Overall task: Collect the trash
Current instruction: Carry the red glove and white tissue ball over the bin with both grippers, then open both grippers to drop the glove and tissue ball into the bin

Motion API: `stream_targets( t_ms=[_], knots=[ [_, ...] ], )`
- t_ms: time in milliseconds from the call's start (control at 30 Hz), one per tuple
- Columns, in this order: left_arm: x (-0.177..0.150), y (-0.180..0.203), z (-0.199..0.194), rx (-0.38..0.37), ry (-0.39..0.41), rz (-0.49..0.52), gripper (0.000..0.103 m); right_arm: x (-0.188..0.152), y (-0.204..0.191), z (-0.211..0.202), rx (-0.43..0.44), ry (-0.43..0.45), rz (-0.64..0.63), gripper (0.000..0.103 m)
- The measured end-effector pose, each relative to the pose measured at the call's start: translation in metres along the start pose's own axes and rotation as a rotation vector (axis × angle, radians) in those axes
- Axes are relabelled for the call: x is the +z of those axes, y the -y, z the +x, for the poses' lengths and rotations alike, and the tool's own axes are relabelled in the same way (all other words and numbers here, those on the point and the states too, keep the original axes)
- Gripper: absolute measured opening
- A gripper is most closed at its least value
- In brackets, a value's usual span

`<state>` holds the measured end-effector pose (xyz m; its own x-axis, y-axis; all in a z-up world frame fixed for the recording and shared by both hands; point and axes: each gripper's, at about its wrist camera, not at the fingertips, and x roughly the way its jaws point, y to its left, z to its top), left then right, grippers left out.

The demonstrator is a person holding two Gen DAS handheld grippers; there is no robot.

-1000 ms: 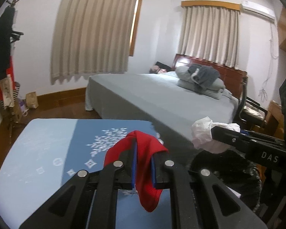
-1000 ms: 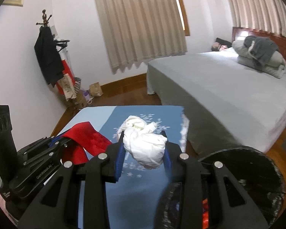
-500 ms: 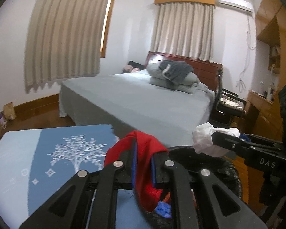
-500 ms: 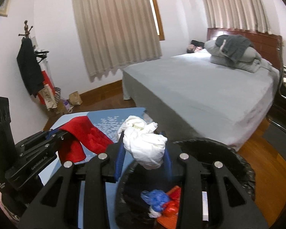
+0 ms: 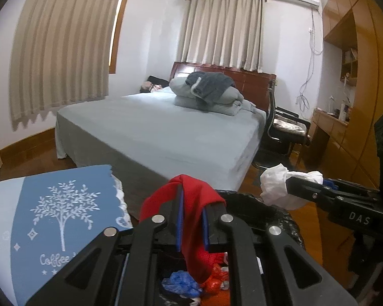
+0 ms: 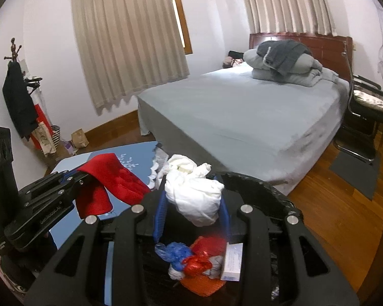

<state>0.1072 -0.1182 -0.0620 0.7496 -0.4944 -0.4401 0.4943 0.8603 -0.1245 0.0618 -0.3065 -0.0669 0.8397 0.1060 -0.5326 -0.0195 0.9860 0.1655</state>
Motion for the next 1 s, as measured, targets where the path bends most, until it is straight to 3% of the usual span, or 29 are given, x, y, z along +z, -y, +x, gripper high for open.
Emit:
stream_targets(
  t_ms=[500,800,900,1000],
  knots=[
    [-0.009,0.038,0.031,-0.064,-0.056,0.033,0.012,-0.014,0.039,-0.006,-0.062,-0.019,0.048,0.033],
    [-0.021,0.041,0.05,-0.103,-0.135,0.018,0.013,-0.022,0.054,0.002,-0.087,-0.043,0.069,0.035],
    [-0.026,0.038,0.054,-0.108,-0.164,0.015,0.019,-0.025,0.057,0.008,-0.092,-0.059,0.083,0.038],
    [-0.029,0.036,0.056,-0.102,-0.184,0.015,0.033,-0.027,0.058,0.013,-0.093,-0.072,0.095,0.042]
  ],
)
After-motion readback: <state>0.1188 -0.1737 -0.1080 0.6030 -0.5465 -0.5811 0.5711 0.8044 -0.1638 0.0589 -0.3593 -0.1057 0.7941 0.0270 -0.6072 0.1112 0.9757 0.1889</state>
